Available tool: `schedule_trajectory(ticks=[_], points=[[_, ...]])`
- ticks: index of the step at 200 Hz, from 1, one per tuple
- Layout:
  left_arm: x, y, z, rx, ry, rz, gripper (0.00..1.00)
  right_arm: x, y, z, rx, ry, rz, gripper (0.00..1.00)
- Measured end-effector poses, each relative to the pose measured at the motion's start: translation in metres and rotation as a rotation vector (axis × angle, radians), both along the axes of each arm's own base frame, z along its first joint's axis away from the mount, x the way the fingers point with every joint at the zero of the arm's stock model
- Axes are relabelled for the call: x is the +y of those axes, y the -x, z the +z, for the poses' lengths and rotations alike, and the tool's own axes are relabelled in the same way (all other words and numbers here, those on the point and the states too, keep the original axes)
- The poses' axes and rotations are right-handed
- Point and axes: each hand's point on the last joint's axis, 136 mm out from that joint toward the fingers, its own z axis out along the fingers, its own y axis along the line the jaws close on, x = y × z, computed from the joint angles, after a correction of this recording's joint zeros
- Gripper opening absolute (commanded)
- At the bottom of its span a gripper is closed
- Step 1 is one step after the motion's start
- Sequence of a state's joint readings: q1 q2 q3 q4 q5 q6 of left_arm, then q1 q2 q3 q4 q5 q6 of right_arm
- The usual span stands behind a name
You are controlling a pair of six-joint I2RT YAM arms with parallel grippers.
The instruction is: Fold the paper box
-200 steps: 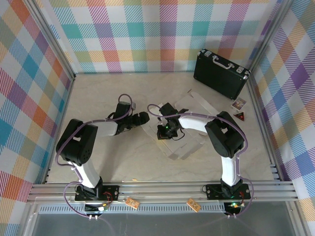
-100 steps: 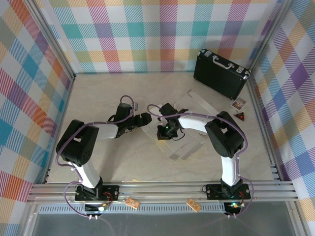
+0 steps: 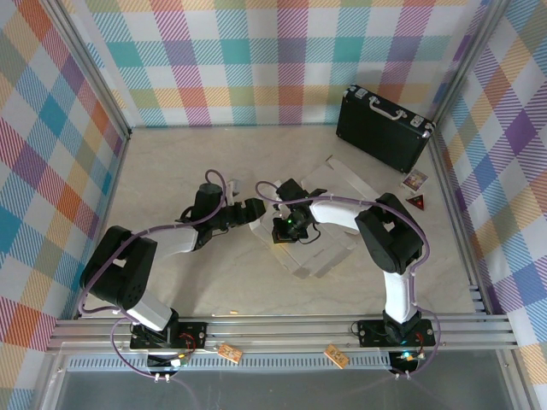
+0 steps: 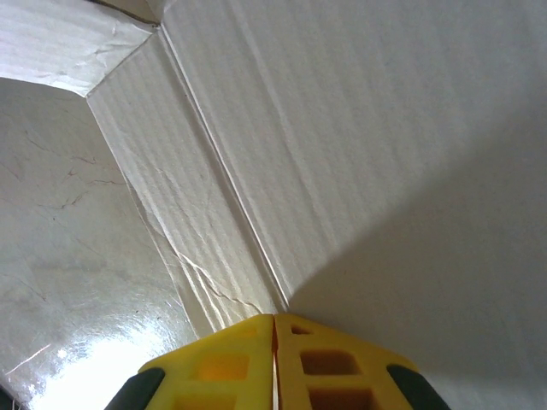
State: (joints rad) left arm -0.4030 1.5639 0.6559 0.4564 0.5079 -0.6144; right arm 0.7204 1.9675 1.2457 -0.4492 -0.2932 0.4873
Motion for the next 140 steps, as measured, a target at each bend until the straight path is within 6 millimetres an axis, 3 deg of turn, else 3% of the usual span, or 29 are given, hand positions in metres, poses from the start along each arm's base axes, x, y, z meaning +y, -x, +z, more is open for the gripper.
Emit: schedule_trajectory(ticks=[40, 84, 140], points=[[-0.004, 0.011, -0.003, 0.023, 0.059, -0.011, 0.68, 0.0, 0.0, 0.0, 0.0, 0.0, 0.0, 0.09], [-0.012, 0.028, -0.037, 0.119, 0.09, -0.025, 0.53, 0.0, 0.0, 0.0, 0.002, 0.0, -0.003, 0.09], [-0.014, 0.03, -0.064, 0.183, 0.103, -0.011, 0.35, 0.0, 0.0, 0.0, 0.001, 0.0, -0.003, 0.09]])
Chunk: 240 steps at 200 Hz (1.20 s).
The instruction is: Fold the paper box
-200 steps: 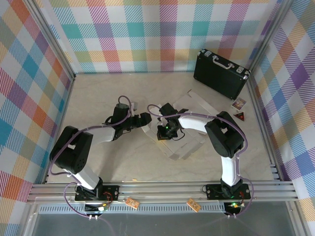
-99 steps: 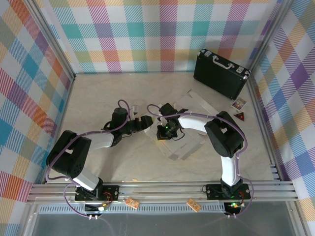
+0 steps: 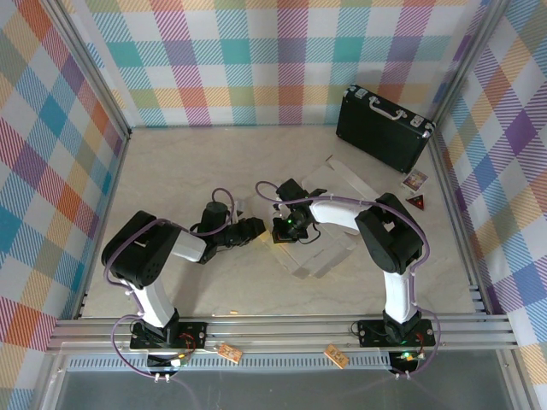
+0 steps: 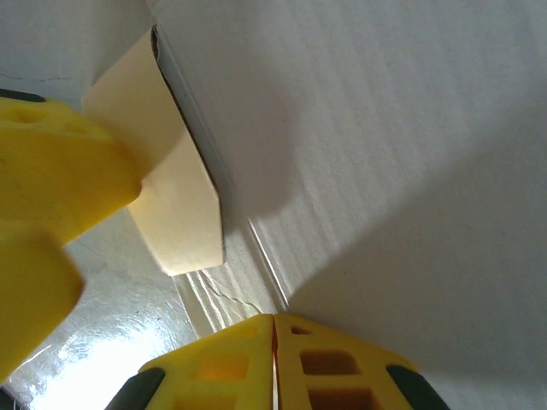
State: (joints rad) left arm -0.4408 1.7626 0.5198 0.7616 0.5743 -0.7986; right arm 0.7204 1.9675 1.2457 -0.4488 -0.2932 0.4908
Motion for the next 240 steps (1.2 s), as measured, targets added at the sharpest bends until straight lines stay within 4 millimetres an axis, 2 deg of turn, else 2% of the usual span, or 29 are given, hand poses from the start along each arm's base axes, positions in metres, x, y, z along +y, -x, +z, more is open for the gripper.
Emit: schedule_trajectory(ticks=[86, 117, 141, 157, 171, 189, 204, 221, 240], points=[[0.004, -0.004, -0.012, 0.047, -0.089, 0.011, 0.19, 0.0, -0.001, 0.001, -0.008, -0.004, 0.0, 0.12], [0.006, -0.004, -0.017, 0.056, -0.121, 0.017, 0.13, -0.01, 0.002, 0.008, -0.052, 0.012, 0.002, 0.16], [0.007, -0.005, -0.018, 0.067, -0.13, 0.021, 0.11, -0.018, 0.002, 0.028, -0.104, 0.005, 0.0, 0.19], [0.007, -0.005, -0.019, 0.069, -0.134, 0.022, 0.1, -0.024, 0.0, 0.048, -0.149, -0.008, -0.002, 0.33], [0.008, -0.005, -0.019, 0.068, -0.135, 0.025, 0.09, -0.03, 0.002, 0.069, -0.192, -0.022, 0.003, 0.39], [0.008, -0.005, -0.019, 0.067, -0.136, 0.026, 0.09, -0.048, 0.018, 0.093, -0.235, -0.042, 0.003, 0.38], [0.008, -0.005, -0.02, 0.067, -0.137, 0.028, 0.08, -0.066, 0.041, 0.102, -0.247, -0.058, 0.013, 0.27], [0.008, -0.005, -0.02, 0.064, -0.136, 0.029, 0.08, -0.078, 0.068, 0.1, -0.215, -0.053, 0.037, 0.21], [0.009, -0.005, -0.02, 0.056, -0.134, 0.031, 0.08, -0.074, 0.102, 0.088, -0.168, 0.003, 0.124, 0.14]])
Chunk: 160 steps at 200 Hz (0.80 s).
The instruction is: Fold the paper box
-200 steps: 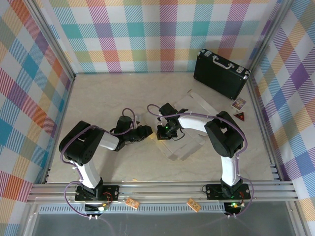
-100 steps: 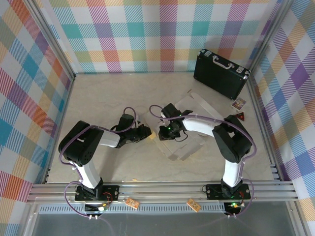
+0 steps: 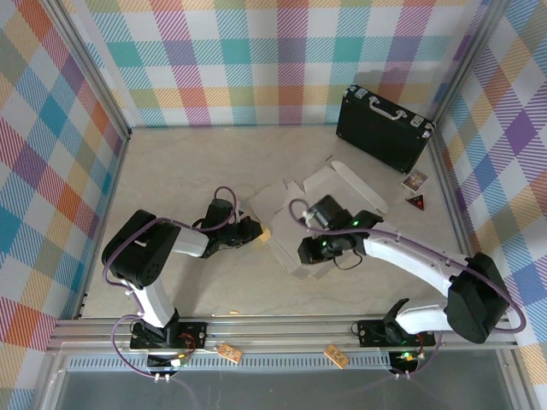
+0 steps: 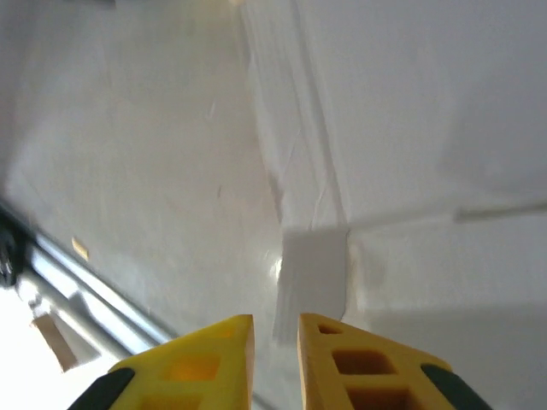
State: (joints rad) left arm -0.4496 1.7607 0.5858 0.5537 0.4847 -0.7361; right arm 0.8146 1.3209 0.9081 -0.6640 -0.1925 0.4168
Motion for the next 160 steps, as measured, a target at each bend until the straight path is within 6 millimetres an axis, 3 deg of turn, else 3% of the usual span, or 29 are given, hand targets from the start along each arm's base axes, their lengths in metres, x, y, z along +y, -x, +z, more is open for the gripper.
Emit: schedule_trajectory(ticks=[25, 78, 127, 160], points=[[0.0, 0.0, 0.0, -0.003, 0.0, 0.0, 0.06, 0.004, 0.031, -0.019, 0.058, 0.074, 0.059, 0.07], [0.0, -0.001, -0.001, -0.004, -0.007, 0.002, 0.06, -0.011, 0.044, -0.054, 0.125, 0.239, 0.05, 0.08], [0.0, -0.001, -0.001, -0.004, -0.006, 0.002, 0.06, -0.017, 0.045, -0.066, 0.142, 0.297, 0.048, 0.08], [-0.001, -0.001, -0.001, -0.006, -0.009, 0.002, 0.06, -0.007, 0.033, -0.064, 0.122, 0.312, 0.042, 0.07]])
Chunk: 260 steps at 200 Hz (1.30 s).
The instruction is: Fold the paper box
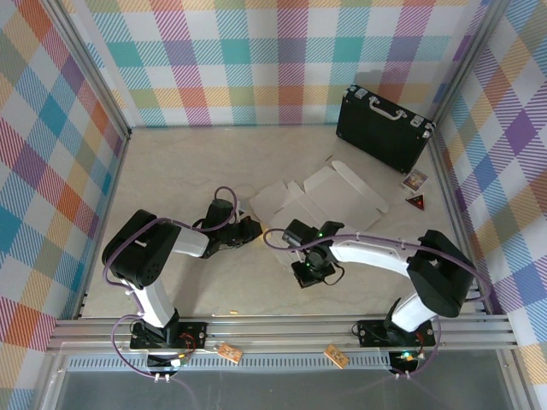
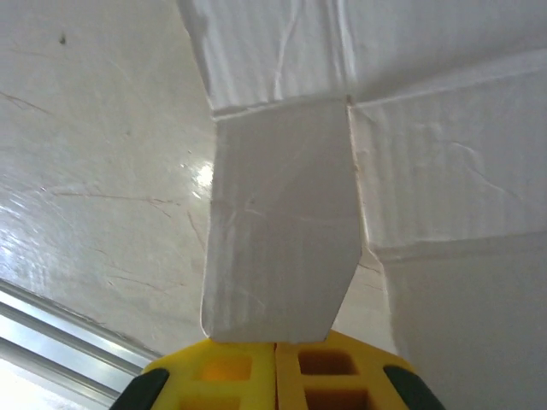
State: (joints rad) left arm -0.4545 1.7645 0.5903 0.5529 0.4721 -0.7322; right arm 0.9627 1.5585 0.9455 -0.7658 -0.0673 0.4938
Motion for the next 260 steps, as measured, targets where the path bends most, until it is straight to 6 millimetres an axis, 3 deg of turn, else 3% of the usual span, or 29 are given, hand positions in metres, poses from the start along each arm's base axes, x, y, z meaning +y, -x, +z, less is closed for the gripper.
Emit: schedule_trajectory(ticks=[41, 76, 126, 260], points=[[0.0, -0.005, 0.0, -0.009, -0.01, 0.012, 0.06, 0.024, -0.023, 0.007, -0.049, 0.002, 0.009, 0.06], [0.0, -0.004, 0.0, -0.014, -0.012, 0.007, 0.06, 0.03, -0.039, -0.005, -0.074, 0.034, 0.005, 0.05], [-0.001, -0.005, 0.0, -0.019, -0.017, 0.003, 0.06, 0.024, -0.046, -0.024, -0.052, 0.071, -0.009, 0.04], [-0.002, -0.01, 0.001, -0.038, -0.036, 0.017, 0.06, 0.026, -0.051, -0.024, -0.041, 0.039, -0.023, 0.03]])
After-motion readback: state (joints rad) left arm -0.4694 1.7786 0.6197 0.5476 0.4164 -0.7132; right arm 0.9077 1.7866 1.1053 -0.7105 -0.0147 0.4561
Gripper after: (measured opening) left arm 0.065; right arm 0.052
